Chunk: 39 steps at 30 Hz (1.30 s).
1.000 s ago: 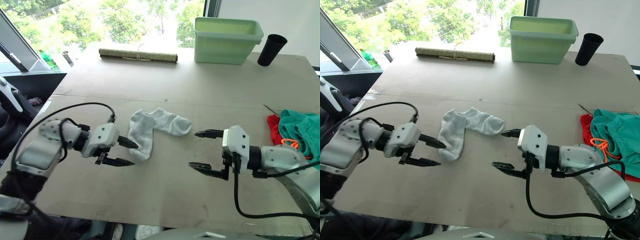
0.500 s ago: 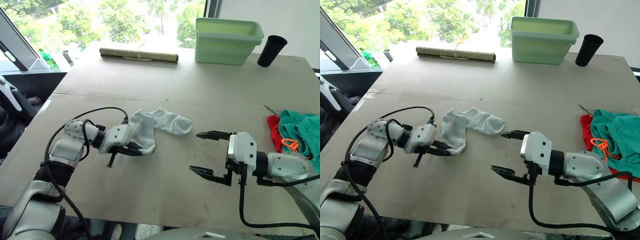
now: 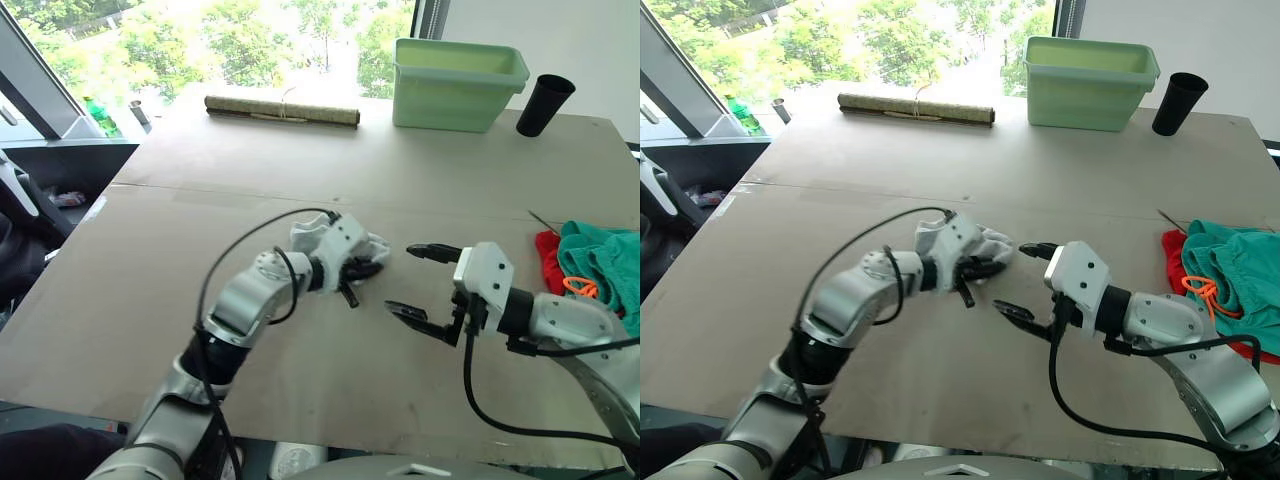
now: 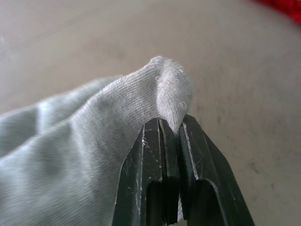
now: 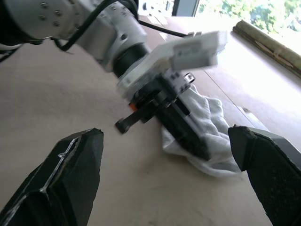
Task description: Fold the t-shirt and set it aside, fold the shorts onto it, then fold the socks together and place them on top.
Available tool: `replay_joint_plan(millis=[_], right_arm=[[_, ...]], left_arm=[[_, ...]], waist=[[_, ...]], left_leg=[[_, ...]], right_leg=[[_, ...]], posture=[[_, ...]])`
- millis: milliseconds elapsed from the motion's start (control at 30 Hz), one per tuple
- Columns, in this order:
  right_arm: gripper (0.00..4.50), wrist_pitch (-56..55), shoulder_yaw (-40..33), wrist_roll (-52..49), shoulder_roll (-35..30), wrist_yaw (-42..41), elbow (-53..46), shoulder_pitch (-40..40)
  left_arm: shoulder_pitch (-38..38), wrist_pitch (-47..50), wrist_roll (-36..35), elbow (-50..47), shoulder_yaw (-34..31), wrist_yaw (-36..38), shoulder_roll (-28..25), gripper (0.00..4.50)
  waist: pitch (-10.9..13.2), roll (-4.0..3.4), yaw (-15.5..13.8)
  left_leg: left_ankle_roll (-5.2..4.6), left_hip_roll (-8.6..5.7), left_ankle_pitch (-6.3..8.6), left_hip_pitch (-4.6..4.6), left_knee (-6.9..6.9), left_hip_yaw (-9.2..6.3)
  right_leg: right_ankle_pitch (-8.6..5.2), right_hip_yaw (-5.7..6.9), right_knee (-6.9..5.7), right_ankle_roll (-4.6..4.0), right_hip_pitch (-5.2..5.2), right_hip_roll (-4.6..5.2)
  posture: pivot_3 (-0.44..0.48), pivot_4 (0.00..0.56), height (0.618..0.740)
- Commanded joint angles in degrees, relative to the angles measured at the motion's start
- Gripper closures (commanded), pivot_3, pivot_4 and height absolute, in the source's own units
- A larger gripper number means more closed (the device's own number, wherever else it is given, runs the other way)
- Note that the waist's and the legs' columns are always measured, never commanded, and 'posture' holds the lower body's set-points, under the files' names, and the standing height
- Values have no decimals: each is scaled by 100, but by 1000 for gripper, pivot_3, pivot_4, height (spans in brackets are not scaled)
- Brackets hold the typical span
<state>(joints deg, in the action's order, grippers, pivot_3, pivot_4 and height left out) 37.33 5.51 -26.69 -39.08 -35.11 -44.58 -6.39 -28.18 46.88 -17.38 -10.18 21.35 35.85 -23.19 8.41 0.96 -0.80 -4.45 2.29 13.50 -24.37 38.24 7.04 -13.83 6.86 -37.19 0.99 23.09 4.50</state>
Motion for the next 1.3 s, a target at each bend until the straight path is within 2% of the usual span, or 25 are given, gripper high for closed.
replay_joint_plan(millis=[33,133,233,333,433,567,667,767,900,933,1100,1300], right_arm=[[0,851,-190,-157,101,465,160,-180],[0,1543,-295,-522,482,805,312,-423],[0,2011,-210,-630,957,1153,590,-792],[0,2355,-123,-590,1387,1456,926,-1123],[0,2459,-102,-472,2043,1785,1743,-1566],[0,2603,-64,-383,2219,1842,2176,-1830],[807,2607,69,-195,2158,1856,2451,-1899],[2242,2576,177,-31,2095,1846,2530,-1881],[4109,2658,172,-27,2110,1825,2346,-1834],[4443,2668,176,-25,2103,1823,2311,-1833],[4443,2653,192,36,2091,1840,2228,-1819],[4443,2665,179,107,2025,1827,2121,-1743]], left_arm=[[-12,-179,-615,-253,-743,508,-61,2589],[-44,558,-1846,-459,-1663,1270,-420,2470],[-160,954,-2302,-132,-2371,1459,-851,2470],[-261,847,-2092,232,-2515,1463,-1261,2470],[-429,-373,-984,1249,-2040,1762,-1895,2470],[-621,-1373,-230,2137,-1670,1858,-1960,2470],[-709,-2039,257,2713,-1412,1928,-1874,2363],[-780,-2396,312,3010,-1375,2130,-1649,2363],[-772,-2096,69,2857,-1468,2401,-1406,2363],[-771,-1978,17,2815,-1509,2424,-1374,2363],[-915,-1040,-497,2607,-1921,2433,-1354,2363],[-855,-802,-716,2255,-2015,2923,-1697,2363]], waist=[[1,0,15],[0,-13,13],[2,-11,50],[2,-11,59],[1,-7,42],[1,-7,-2],[0,-6,5],[0,-5,23],[0,-4,68],[0,-4,92],[0,-3,159],[0,-4,171]], left_leg=[[0,2,0,-4,0,0],[6,13,-2,-6,0,-1],[7,15,-3,-4,-1,0],[10,8,-5,-1,0,-1],[9,1,-4,0,-1,1],[8,-6,-4,-4,-4,4],[8,-9,-3,-25,-2,5],[7,-9,-4,-30,-3,13],[7,-5,-4,-29,-2,19],[7,-5,-4,-29,-2,19],[8,-3,-4,-25,-1,18],[8,-2,-4,-21,-1,19]], right_leg=[[0,0,0,-1,5,-1],[-1,2,-8,-6,13,0],[-1,2,-11,-6,13,0],[-2,3,-20,-5,12,-1],[-1,4,-19,-4,9,2],[-1,5,-20,-6,14,7],[1,5,-13,-5,26,11],[1,0,-17,-4,35,11],[1,-4,-29,-4,42,9],[1,-5,-32,-4,43,9],[1,-8,-44,-3,44,9],[0,-11,-47,-3,45,7]], posture=[[0,150,740],[0,150,740],[0,150,740],[0,150,740],[0,150,740],[0,150,740],[0,150,740],[0,150,740],[0,150,740],[0,150,740],[0,150,740],[0,150,740]])
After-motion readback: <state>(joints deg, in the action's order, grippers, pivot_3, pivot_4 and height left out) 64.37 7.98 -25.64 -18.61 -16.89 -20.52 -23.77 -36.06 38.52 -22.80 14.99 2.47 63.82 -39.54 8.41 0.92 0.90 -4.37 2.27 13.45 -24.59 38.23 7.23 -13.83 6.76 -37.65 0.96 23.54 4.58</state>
